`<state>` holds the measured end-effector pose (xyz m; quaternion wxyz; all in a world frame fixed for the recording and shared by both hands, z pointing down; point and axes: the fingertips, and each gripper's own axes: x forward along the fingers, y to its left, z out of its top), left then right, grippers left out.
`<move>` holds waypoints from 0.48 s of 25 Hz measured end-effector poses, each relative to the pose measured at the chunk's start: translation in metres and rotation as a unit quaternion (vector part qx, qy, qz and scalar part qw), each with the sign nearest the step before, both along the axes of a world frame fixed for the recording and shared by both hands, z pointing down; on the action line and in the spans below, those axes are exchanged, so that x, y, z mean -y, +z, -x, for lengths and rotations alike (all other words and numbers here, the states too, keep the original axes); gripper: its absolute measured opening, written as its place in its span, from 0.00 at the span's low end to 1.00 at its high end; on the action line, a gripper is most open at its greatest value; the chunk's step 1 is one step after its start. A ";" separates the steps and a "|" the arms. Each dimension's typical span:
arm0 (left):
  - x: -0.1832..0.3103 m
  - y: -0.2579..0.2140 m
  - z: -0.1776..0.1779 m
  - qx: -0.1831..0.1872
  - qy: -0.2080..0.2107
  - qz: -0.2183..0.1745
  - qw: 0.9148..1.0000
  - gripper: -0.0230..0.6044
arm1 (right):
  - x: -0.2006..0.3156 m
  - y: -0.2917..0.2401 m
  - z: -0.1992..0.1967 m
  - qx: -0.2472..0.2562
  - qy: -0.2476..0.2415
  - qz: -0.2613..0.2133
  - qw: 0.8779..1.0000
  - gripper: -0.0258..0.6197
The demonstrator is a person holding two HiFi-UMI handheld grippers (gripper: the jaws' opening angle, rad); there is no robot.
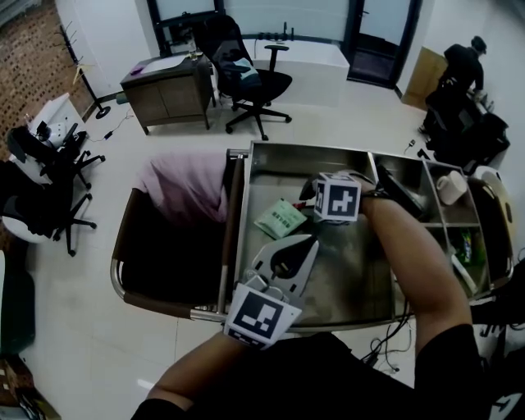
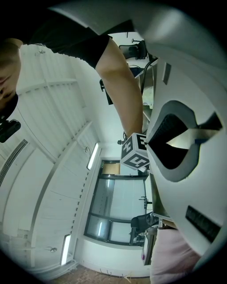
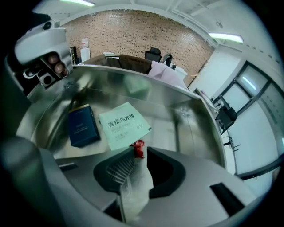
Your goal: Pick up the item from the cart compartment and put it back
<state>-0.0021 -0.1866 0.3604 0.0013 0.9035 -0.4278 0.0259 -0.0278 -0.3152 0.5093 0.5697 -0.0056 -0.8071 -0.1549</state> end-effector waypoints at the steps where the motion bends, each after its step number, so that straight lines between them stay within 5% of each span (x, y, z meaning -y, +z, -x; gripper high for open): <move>1: 0.000 0.000 0.000 -0.001 0.000 0.001 1.000 0.04 | -0.003 0.002 -0.001 -0.006 -0.001 0.012 1.000 0.22; 12: 0.002 0.003 0.002 -0.002 -0.002 0.002 1.000 0.04 | -0.007 0.010 -0.001 -0.021 0.001 0.019 1.000 0.17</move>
